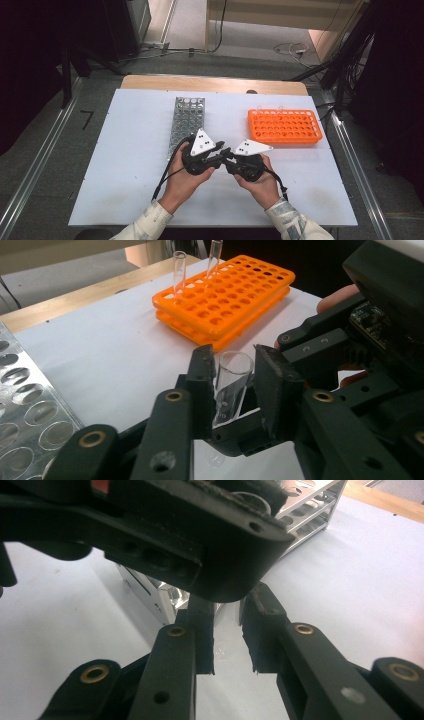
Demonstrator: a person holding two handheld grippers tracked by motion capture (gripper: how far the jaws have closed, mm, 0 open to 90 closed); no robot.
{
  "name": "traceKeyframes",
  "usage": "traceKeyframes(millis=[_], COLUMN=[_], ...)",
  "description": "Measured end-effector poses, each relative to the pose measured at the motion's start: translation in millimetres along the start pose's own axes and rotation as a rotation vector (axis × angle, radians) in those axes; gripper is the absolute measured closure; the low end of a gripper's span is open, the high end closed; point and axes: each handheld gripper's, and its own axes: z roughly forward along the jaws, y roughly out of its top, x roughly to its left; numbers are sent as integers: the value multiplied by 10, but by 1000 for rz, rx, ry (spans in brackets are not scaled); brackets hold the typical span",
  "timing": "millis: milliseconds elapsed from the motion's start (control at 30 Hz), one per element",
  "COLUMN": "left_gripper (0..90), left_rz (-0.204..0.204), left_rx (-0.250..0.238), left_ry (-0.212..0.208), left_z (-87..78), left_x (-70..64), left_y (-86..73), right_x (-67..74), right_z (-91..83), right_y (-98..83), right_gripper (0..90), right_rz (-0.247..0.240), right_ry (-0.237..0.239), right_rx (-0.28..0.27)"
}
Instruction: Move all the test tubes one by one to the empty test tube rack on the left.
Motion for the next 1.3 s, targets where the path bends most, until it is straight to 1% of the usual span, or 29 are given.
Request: traceKeyframes(millis=[67, 167, 267, 300, 333, 433, 500, 533, 633, 800, 900, 967, 1100, 1300], left_gripper=[727, 747, 752, 753, 754, 755, 755, 755, 755, 755, 754, 755, 754, 754], left_rz=[5, 9, 2, 1, 0, -4, -9, -10, -20, -36, -52, -54, -66, -80], left_rx=[0, 3, -1, -1, -5, -14, -22, -27, -38, -60, -77, -79, -88, -85], left_ry=[6, 16, 17, 19, 19, 37, 42, 46, 54, 78, 101, 114, 135, 173], left_z=[2, -5, -8, -11, -13, -25, -39, -47, -72, -131, -172, -202, -238, -290], left_x=[-1, 3, 16, 19, 23, 44, 72, 85, 128, 224, 297, 344, 411, 506], left_y=[-1, 5, 14, 20, 28, 68, 101, 118, 169, 246, 285, 305, 316, 301], right_x=[1, 1, 1, 3, 5, 18, 19, 15, 3, -15, -25, -33, -39, -44], right_z=[-2, -3, -6, -7, -8, -22, -34, -38, -49, -51, -52, -51, -51, -52], right_y=[0, 0, 3, 3, 5, 10, 12, 12, 9, -2, -5, -7, -9, -12], right_gripper=[730, 730, 720, 693, 640, 463, 378, 345, 299, 282, 282, 282, 283, 288], right_rz=[4, 4, 2, 2, 6, 31, 47, 49, 56, 63, 65, 67, 71, 72], right_ry=[2, 2, 3, 4, 4, 6, 8, 7, 10, 3, 3, 2, -2, -1], right_rx=[0, 1, -4, -10, -20, -45, -59, -68, -78, -80, -79, -78, -79, -76])
